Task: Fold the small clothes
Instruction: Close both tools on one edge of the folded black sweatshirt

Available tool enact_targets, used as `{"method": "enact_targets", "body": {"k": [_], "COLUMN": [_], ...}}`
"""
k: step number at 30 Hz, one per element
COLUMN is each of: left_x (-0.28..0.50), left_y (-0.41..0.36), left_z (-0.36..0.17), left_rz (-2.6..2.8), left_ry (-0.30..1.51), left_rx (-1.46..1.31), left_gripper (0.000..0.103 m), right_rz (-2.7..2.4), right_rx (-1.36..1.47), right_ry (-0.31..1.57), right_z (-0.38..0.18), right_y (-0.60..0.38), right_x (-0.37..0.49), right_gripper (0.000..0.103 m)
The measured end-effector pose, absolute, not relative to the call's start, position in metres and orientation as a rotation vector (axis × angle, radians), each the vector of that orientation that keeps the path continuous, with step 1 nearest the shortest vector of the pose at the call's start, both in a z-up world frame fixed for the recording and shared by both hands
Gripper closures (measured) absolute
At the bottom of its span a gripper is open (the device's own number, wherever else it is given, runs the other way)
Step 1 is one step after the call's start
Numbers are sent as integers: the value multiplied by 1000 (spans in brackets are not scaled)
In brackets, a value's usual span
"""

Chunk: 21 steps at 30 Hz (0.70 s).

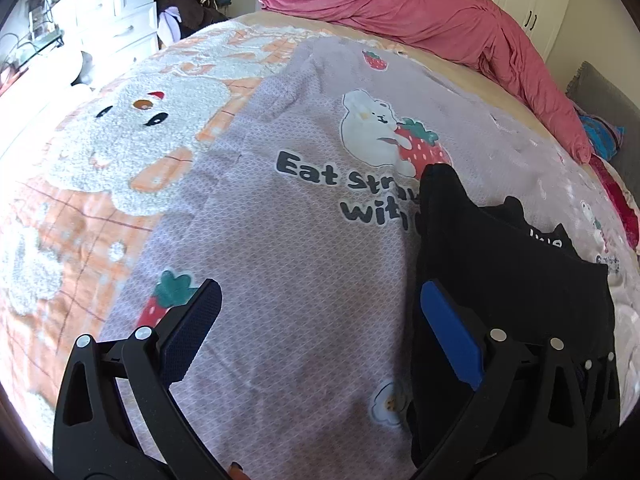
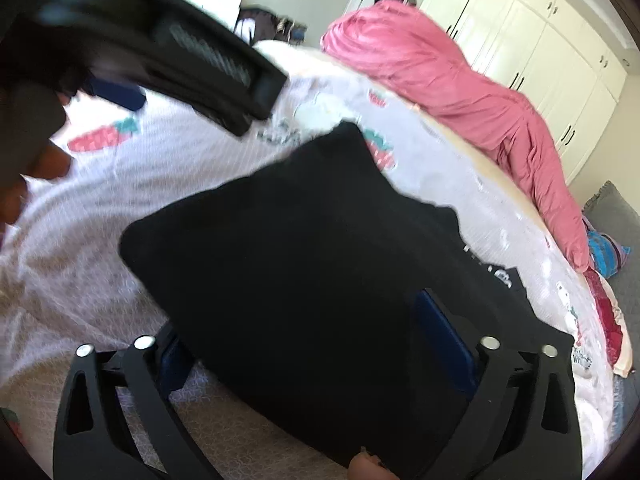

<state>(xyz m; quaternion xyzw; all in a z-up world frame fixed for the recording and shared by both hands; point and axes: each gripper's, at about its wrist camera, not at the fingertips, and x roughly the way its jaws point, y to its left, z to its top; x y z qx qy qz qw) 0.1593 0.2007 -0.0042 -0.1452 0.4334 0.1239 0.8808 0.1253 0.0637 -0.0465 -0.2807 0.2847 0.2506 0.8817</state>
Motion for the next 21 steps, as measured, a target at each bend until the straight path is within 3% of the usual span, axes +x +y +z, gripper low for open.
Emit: {"method": "enact_targets", "body": {"k": [1, 2, 4, 6, 18, 19, 21], "left_x": [164, 167, 175, 182, 230, 233, 237], "left_y": [200, 199, 195, 191, 127, 118, 102], "left_z": [-4, -4, -1, 4, 19, 22, 27], "left_rz": [241, 223, 176, 124, -115, -143, -183], "left_ry": [907, 909, 907, 896, 912, 902, 903], "left_rx": [-320, -338, -387, -434, -553, -561, -547], "left_gripper": [9, 9, 9, 9, 10, 11, 22], "right_rz": [555, 567, 579, 598, 543, 535, 515], "right_rx": [-551, -533, -519, -519, -405, -389, -348], "right_ry": [584, 580, 552, 514, 414, 409, 402], "right_z": [-41, -38, -33, -26, 13, 16, 21], "right_y": [58, 54, 46, 39, -19, -26, -43], "right_x": [124, 123, 117, 109, 103, 103, 104], "right_gripper": [48, 53, 79, 88, 95, 95, 95]}}
